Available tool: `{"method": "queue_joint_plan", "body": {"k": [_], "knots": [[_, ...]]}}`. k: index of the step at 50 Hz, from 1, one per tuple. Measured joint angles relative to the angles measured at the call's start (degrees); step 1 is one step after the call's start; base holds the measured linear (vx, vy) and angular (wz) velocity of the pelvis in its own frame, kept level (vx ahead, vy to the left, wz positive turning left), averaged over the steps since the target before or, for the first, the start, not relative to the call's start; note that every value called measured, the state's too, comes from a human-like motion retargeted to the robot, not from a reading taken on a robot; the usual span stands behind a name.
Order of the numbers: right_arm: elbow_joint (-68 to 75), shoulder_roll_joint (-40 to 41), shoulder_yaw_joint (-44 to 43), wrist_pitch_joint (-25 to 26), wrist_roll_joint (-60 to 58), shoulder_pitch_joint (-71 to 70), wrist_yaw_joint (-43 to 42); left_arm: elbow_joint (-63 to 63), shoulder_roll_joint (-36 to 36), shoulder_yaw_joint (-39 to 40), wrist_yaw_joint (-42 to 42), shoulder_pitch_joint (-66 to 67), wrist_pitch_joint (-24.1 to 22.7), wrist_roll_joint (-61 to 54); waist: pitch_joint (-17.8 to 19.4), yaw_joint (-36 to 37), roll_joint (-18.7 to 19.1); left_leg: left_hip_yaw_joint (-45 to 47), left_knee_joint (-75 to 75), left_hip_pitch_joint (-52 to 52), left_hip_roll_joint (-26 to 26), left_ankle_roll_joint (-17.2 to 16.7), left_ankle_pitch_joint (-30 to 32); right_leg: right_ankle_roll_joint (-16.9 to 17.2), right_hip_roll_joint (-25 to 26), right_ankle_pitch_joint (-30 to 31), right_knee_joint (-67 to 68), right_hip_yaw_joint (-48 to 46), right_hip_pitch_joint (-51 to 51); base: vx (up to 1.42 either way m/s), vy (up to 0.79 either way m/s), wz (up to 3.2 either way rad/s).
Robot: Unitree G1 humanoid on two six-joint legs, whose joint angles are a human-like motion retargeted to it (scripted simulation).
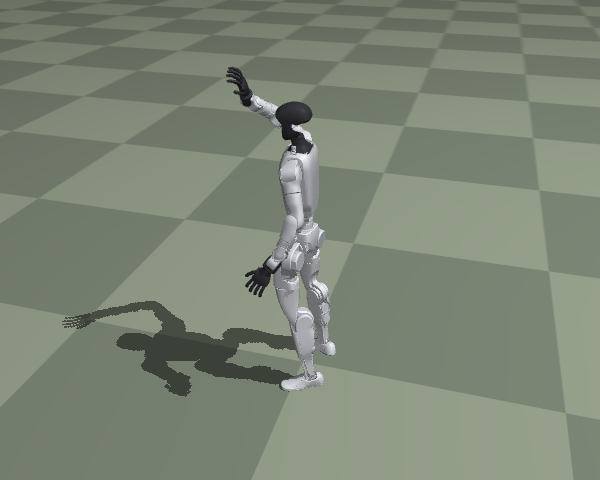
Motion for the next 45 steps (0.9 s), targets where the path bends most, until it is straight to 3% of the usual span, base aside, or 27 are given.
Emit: {"method": "queue_joint_plan", "body": {"k": [3, 5, 9, 12, 15, 21, 25, 38, 45], "knots": [[0.1, 2.0, 1.2, -0.9, 5.7, -1.2, -1.2, 1.0, 0.1, -0.7, 0.4, -0.1, 0.3, -0.5, 0.1, -0.1, 0.0, 0.3, -0.1, -0.1, 0.2, 0.0, 0.1, 0.0, 0.3, 0.2, -0.1, 0.2, -0.3, 0.0, 0.0, 0.0], [-0.8, 2.4, 2.6, -4.1, 10.5, -1.4, 1.2, 1.4, 0.1, -1.0, 0.5, -0.3, 0.2, -1.1, 0.1, -0.3, 0.0, 0.2, -0.2, -0.3, 0.3, 0.0, 0.2, 0.0, 0.4, 0.3, -0.1, 0.1, -0.4, 0.0, 0.0, 0.0], [-4.5, -0.2, 4.4, -12.5, 20.4, 0.7, 13.3, 1.1, -0.1, -0.9, -0.6, -1.0, -0.4, -2.2, 0.2, -0.6, 0.3, -0.5, -0.1, -0.6, 0.3, 0.0, 0.4, 0.0, 0.4, 0.2, -0.1, -0.6, -0.4, 0.0, 0.0, 0.05], [-5.8, -4.2, 3.2, -14.6, 22.4, 4.0, 21.0, 0.5, -0.4, -0.2, -1.7, -1.4, -0.5, -2.0, 0.4, -0.8, 0.6, -1.2, 0.0, -0.8, 0.1, 0.1, 0.4, 0.0, 0.0, 0.0, 0.0, -1.2, -0.1, 0.0, 0.02, 0.21], [-4.1, -8.3, 0.1, -13.2, 17.1, 7.7, 21.1, -0.4, -0.5, 0.5, -2.4, -1.2, -0.5, -0.9, 0.6, -1.1, 0.9, -1.8, 0.1, -0.9, -0.2, 0.1, 0.4, 0.0, -0.4, -0.1, 0.0, -1.7, 0.2, 0.0, 0.01, 0.06], [3.2, -11.8, -6.7, -1.6, 4.6, 10.2, 15.2, -0.7, -0.2, 1.8, -2.9, -0.2, 1.2, 0.1, 0.7, -1.4, 0.5, -1.8, 0.1, -0.6, -0.8, 0.1, 0.3, 0.0, -1.0, -0.2, -0.1, -1.6, 0.6, 0.0, 0.0, 0.0], [3.6, -11.0, -7.5, 2.3, 0.7, 7.5, 9.7, 0.2, -0.1, 1.9, -2.0, 0.3, 1.3, 0.2, 0.8, -1.4, -0.1, -1.2, 0.0, -0.4, -0.9, 0.2, 0.3, 0.0, -1.1, 0.0, -0.2, -1.0, 0.5, 0.0, 0.0, 0.0], [2.7, 8.4, -5.4, 4.1, 6.4, -4.5, -7.3, 0.5, 0.7, 0.2, 1.2, -3.4, 0.7, -3.7, 1.0, 0.9, -2.0, 0.4, 0.0, 0.2, 0.3, 0.1, 0.1, 0.0, 0.4, 0.3, 0.1, 0.4, 0.0, 0.0, 0.0, 0.0], [2.1, 12.5, 3.7, 0.4, 2.6, -6.8, 0.3, -0.4, 0.7, 0.3, 1.8, -6.0, -0.4, -5.8, 0.7, 2.7, -3.1, -0.2, 0.1, -0.1, 0.8, 0.0, 0.1, 0.0, 0.8, 0.3, 0.1, -0.3, 0.0, 0.0, 0.0, 0.0]]}}
